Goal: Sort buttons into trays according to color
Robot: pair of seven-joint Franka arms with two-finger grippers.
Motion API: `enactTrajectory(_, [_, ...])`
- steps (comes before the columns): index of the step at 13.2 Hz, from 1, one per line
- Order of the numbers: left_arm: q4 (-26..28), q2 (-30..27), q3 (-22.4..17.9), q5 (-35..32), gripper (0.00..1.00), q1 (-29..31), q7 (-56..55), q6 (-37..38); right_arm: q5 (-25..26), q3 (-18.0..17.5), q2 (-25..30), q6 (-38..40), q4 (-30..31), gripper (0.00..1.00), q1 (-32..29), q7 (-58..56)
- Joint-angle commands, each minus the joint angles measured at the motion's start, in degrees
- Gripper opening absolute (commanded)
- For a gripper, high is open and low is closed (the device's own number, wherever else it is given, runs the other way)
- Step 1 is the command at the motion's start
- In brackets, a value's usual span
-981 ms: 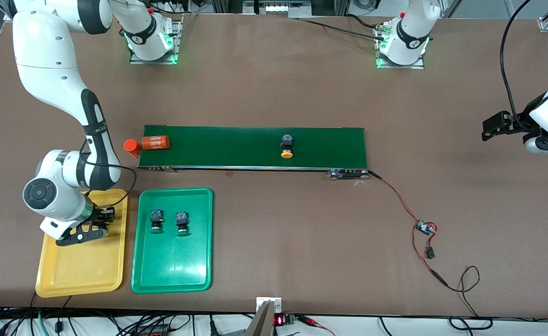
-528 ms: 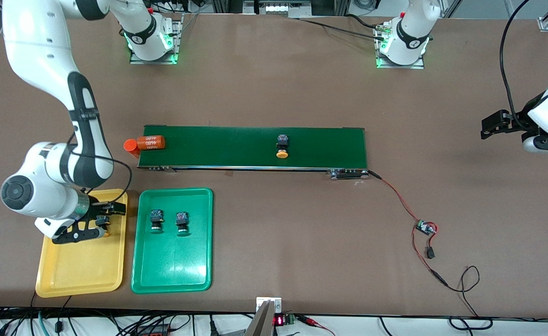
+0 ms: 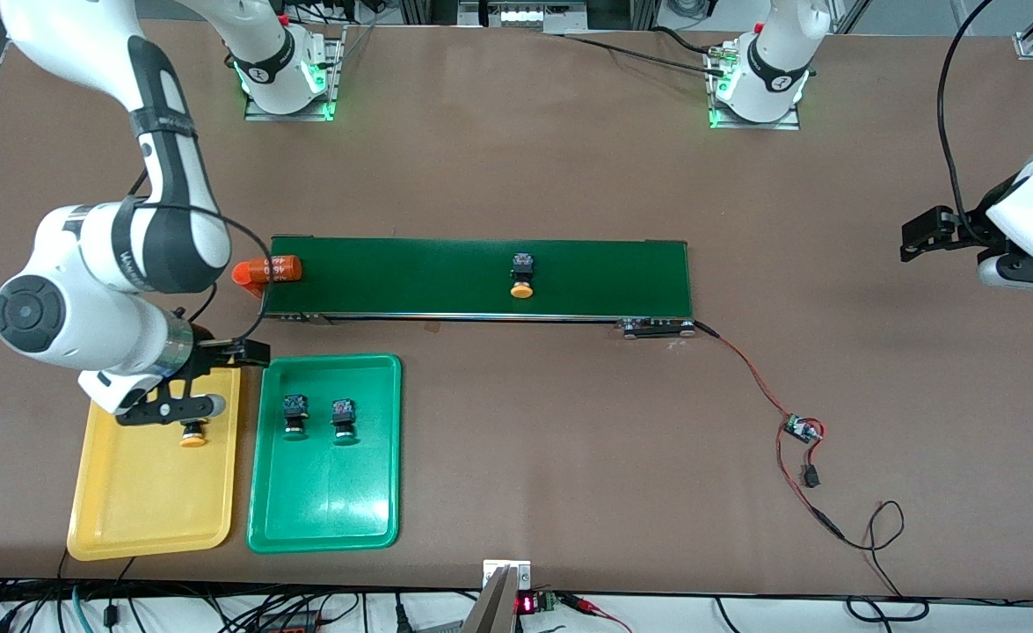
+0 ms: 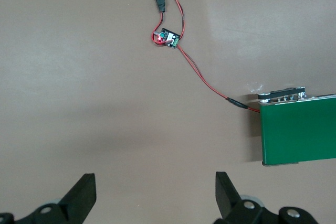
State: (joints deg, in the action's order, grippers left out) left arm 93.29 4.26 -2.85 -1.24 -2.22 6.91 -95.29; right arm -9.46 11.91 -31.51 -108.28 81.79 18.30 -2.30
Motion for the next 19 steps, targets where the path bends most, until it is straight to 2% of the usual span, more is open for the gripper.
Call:
enactTrajectory(1, [-1.19, 0.04, 0.92, -0.87, 1.00, 0.55, 0.04, 1.07, -0.30, 0.14, 1.63, 0.26, 2.06, 1.00, 1.04, 0.81])
enactTrajectory(3, [-0.40, -1.09, 0.92, -0.87, 1.00, 0.55, 0.04, 0.72, -0.21, 0.14, 2.15, 0.17, 3.28, 1.00, 1.30, 0.90])
enactTrajectory(5, [3.80, -3.90, 0.92, -0.70, 1.00, 0.55, 0.30, -3.05, -0.30, 0.05, 3.73, 0.00, 6.08, 1.00, 1.57, 1.16])
enactTrajectory(14, [3.12, -3.56, 2.41, -0.61, 1.00, 0.64, -0.05, -2.27, -0.12, -0.04, 8.21, -1.23, 13.56, 1.00, 4.64, 7.04])
enactTrajectory(19, [3.12, -3.56, 2.41, -0.61, 1.00, 0.64, 0.04, -1.84, -0.12, -0.30, 11.38, -2.29, 18.57, 1.00, 8.59, 12.66])
